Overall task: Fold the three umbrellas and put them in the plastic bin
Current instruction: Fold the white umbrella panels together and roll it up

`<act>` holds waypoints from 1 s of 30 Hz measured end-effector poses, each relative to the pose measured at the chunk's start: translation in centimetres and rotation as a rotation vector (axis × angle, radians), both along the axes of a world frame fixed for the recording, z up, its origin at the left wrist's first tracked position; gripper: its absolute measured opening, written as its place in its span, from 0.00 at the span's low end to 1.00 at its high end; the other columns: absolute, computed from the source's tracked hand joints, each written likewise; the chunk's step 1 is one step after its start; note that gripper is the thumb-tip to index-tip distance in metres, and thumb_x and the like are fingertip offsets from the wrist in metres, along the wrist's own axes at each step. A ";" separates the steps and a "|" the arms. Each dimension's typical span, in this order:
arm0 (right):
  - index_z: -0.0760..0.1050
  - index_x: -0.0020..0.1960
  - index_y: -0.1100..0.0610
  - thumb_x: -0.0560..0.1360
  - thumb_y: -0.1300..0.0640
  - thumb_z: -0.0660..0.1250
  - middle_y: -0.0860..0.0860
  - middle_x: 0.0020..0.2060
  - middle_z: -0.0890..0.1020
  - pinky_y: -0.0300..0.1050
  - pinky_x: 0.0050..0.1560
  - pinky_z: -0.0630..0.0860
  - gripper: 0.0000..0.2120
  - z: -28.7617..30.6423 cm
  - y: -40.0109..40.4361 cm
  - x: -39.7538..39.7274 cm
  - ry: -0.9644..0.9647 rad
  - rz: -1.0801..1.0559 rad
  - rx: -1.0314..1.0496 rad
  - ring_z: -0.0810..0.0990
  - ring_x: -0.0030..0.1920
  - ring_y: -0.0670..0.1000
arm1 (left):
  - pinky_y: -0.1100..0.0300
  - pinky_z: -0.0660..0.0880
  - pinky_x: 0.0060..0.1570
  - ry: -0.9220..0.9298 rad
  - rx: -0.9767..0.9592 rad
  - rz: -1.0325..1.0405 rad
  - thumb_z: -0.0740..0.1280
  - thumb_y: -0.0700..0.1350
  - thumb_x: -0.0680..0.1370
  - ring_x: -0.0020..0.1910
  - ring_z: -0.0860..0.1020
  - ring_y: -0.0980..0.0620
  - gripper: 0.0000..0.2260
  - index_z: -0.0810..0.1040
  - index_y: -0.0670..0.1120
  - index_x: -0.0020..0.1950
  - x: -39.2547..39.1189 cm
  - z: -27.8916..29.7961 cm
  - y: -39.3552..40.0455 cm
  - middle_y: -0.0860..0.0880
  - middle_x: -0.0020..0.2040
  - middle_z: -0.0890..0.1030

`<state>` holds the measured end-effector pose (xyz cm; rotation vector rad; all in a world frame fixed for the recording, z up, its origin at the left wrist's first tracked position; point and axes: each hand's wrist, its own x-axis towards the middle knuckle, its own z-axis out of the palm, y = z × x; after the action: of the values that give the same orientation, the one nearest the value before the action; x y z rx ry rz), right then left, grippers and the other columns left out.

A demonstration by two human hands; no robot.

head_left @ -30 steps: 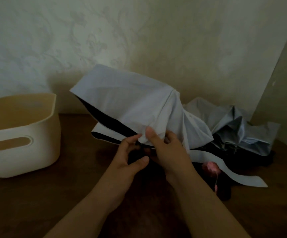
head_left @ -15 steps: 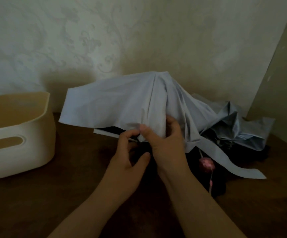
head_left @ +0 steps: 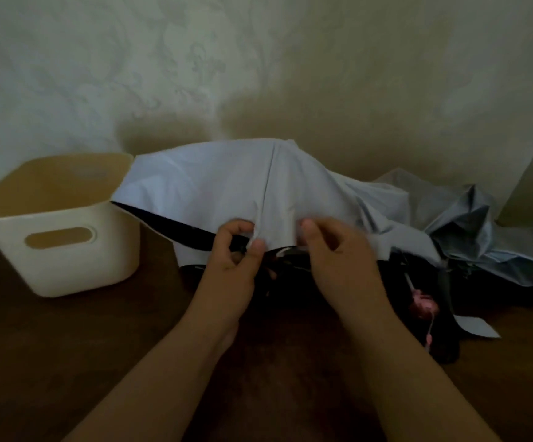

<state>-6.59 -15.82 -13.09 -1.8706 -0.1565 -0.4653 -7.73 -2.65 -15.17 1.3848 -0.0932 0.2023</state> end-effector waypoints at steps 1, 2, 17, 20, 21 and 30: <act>0.75 0.47 0.51 0.77 0.51 0.64 0.45 0.38 0.78 0.26 0.36 0.70 0.05 0.2 -0.5 0.0 -0.067 -0.113 -0.030 0.76 0.37 0.36 | 0.57 0.78 0.34 0.001 -0.020 -0.001 0.63 0.46 0.79 0.34 0.80 0.51 0.07 0.72 0.54 0.56 0.1 -0.1 0.1 0.42 0.41 0.81; 0.72 0.47 0.51 0.76 0.51 0.66 0.46 0.38 0.76 0.28 0.37 0.70 0.04 0.4 -1.0 0.0 -0.124 -0.214 -0.046 0.75 0.38 0.39 | 0.57 0.78 0.33 0.001 -0.035 0.001 0.63 0.46 0.79 0.34 0.80 0.52 0.07 0.72 0.54 0.56 0.2 -0.2 0.2 0.42 0.41 0.81; 0.74 0.56 0.48 0.72 0.45 0.65 0.55 0.54 0.76 0.55 0.54 0.75 0.15 -0.9 -5.6 2.9 -0.019 -0.307 -0.277 0.75 0.54 0.57 | 0.62 0.78 0.36 -0.139 0.115 -0.067 0.61 0.45 0.79 0.35 0.78 0.53 0.06 0.69 0.56 0.52 0.2 -0.2 0.7 0.45 0.40 0.78; 0.79 0.47 0.53 0.74 0.45 0.64 0.57 0.49 0.77 0.44 0.50 0.73 0.12 -1.0 -6.3 3.3 -0.054 -0.338 -0.289 0.76 0.51 0.54 | 0.61 0.78 0.35 -0.161 0.142 -0.052 0.61 0.44 0.79 0.35 0.78 0.52 0.06 0.69 0.56 0.52 0.1 -0.4 0.6 0.44 0.40 0.78; 0.79 0.44 0.54 0.75 0.47 0.65 0.54 0.45 0.79 0.38 0.45 0.72 0.11 -0.6 -6.5 3.1 -0.073 -0.322 -0.266 0.77 0.46 0.48 | 0.60 0.78 0.34 -0.155 0.131 -0.035 0.61 0.44 0.79 0.35 0.78 0.52 0.06 0.69 0.56 0.51 0.2 -0.5 0.6 0.44 0.40 0.78; 0.79 0.48 0.53 0.78 0.52 0.63 0.52 0.47 0.84 0.48 0.45 0.81 0.08 1.7 -7.1 1.4 0.345 0.162 0.682 0.83 0.46 0.51 | 0.58 0.78 0.32 -0.115 0.073 0.029 0.62 0.42 0.79 0.32 0.78 0.53 0.07 0.71 0.55 0.49 1.3 -1.0 1.9 0.45 0.40 0.79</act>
<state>-5.15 -22.90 -11.36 -1.2269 0.0786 -0.0561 -6.43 -0.78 -16.12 1.4478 -0.1777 0.3049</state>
